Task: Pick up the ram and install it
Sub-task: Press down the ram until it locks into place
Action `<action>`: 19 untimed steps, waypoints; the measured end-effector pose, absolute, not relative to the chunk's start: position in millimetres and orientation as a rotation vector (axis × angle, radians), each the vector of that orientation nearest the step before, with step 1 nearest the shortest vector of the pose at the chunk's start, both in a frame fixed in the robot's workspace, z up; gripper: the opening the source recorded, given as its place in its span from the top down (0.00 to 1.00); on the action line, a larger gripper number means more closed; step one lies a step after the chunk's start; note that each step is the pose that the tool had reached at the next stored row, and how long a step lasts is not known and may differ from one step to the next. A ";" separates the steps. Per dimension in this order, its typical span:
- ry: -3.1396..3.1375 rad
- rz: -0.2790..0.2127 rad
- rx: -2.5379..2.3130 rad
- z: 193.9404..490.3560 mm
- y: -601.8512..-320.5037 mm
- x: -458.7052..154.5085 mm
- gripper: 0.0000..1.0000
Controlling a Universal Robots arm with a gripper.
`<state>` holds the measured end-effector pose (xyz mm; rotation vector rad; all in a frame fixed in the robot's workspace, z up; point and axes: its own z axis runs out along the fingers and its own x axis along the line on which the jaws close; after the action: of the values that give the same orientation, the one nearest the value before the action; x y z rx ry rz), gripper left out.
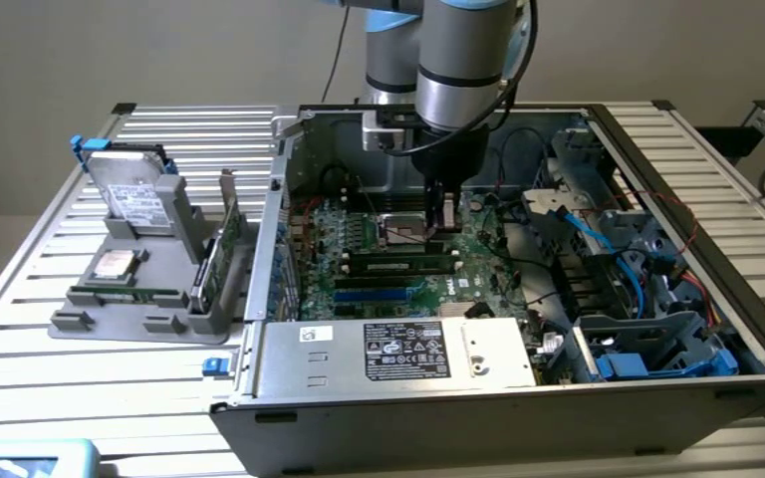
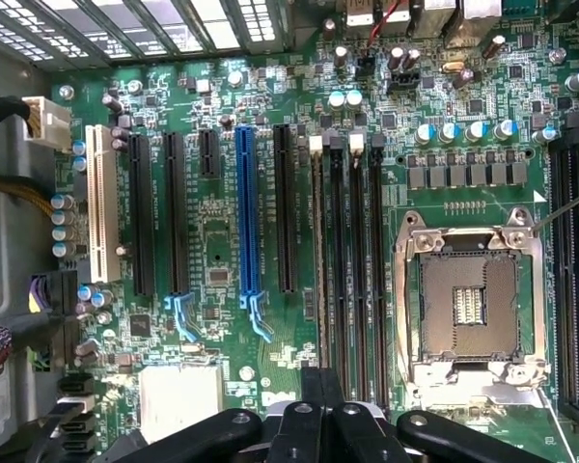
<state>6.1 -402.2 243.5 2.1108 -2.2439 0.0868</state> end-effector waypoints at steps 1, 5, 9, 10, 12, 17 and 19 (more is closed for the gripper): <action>-2.244 0.087 2.110 243.0 -402.2 6.1 0.89; -2.245 0.086 2.110 240.8 -402.3 6.2 0.89; -2.246 0.085 2.111 239.1 -402.2 7.9 0.89; -2.246 0.085 2.111 238.7 -402.2 8.1 0.89; -2.247 0.086 2.111 237.9 -402.1 8.2 0.89; -2.252 0.096 2.116 236.8 -402.0 7.2 0.89; -2.252 0.096 2.116 236.6 -402.0 7.0 0.89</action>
<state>7.0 -402.0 236.6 2.1159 -2.2525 0.0965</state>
